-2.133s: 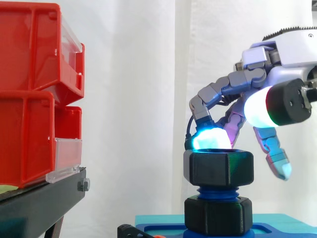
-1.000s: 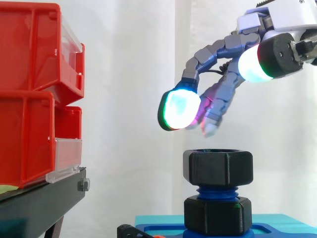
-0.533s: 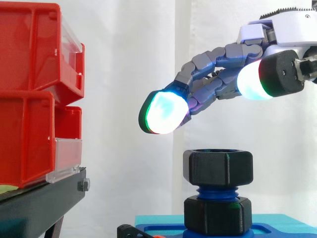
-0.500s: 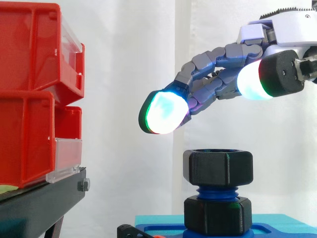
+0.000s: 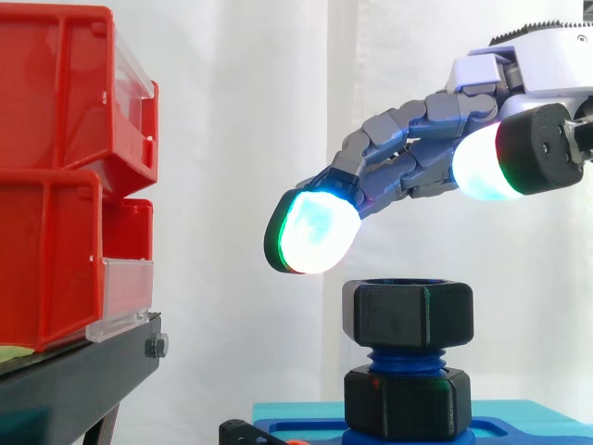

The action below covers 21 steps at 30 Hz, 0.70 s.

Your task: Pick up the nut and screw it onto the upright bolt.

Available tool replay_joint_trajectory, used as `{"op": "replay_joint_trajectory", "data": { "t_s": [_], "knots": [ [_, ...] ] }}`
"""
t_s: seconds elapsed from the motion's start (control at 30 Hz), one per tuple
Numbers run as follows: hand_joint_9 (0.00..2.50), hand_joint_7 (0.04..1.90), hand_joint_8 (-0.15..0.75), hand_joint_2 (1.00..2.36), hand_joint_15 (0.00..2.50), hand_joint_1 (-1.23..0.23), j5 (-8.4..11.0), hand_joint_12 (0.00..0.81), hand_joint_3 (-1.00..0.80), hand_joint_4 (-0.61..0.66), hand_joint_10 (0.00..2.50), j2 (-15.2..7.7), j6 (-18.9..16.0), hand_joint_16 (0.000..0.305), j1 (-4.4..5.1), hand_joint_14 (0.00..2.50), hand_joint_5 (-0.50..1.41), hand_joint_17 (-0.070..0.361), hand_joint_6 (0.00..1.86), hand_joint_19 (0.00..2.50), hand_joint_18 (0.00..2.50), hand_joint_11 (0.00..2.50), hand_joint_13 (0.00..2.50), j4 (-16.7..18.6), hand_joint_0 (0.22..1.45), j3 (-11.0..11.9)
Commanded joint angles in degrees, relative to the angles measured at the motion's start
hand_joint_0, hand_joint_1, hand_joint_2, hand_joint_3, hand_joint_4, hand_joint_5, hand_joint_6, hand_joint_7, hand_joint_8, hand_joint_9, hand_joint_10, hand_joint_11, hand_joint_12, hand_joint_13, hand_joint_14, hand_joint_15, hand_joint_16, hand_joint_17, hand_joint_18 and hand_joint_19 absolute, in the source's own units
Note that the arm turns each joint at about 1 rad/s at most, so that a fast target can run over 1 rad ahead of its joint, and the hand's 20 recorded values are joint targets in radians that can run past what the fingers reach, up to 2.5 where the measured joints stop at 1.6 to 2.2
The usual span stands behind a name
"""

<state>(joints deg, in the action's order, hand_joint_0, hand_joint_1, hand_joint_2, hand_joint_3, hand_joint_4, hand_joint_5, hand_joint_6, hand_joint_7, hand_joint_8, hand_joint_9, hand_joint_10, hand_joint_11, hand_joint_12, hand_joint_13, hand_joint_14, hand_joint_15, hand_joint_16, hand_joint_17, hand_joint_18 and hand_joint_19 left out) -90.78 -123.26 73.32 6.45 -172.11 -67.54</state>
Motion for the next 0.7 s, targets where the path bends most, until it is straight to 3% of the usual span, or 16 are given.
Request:
{"op": "replay_joint_trajectory", "data": {
  "t_s": [0.0, 0.17, 0.3, 0.4, 0.67],
  "knots": [
    [0.33, 0.61, 0.23, 1.0, 0.0, -0.34, 0.26, 0.385, -0.5, 0.11, 0.0, 0.0, 0.1, 0.061, 0.41, 0.0, -0.21, 0.136, 0.5, 0.0, 0.0, 0.0, 0.0, -0.1, 0.44, 0.0],
    [0.34, 0.61, 0.235, 1.0, 0.0, -0.34, 0.26, 0.387, -0.5, 0.11, 0.0, 0.0, 0.0, 0.061, 0.67, 0.0, -0.21, 0.136, 0.5, 0.0, 0.0, 0.0, 0.0, -0.1, 0.44, -0.2],
    [0.34, 0.63, 0.237, 1.0, 0.0, -0.34, 0.08, 0.387, -0.5, 0.12, 0.0, 0.0, -0.6, 0.06, 1.11, 0.0, -0.2, 0.136, 0.5, 0.0, 0.0, 0.0, 0.0, 1.1, 0.44, -2.5],
    [0.35, 0.66, 0.243, 1.0, 0.0, -0.33, 0.26, 0.387, -0.5, 0.13, 0.0, 0.0, -1.5, 0.06, 1.29, 0.0, -0.2, 0.135, 0.5, 0.0, 0.0, 0.0, 0.0, 3.1, 0.44, -2.6],
    [0.45, 0.74, 0.262, 1.0, 0.0, -0.35, 0.26, 0.39, -0.5, 0.17, 0.0, 0.0, -1.8, 0.057, 1.29, 0.0, -0.16, 0.127, 0.5, 0.0, 0.0, 0.0, 0.1, 3.0, 0.45, -2.6]
  ]
}}
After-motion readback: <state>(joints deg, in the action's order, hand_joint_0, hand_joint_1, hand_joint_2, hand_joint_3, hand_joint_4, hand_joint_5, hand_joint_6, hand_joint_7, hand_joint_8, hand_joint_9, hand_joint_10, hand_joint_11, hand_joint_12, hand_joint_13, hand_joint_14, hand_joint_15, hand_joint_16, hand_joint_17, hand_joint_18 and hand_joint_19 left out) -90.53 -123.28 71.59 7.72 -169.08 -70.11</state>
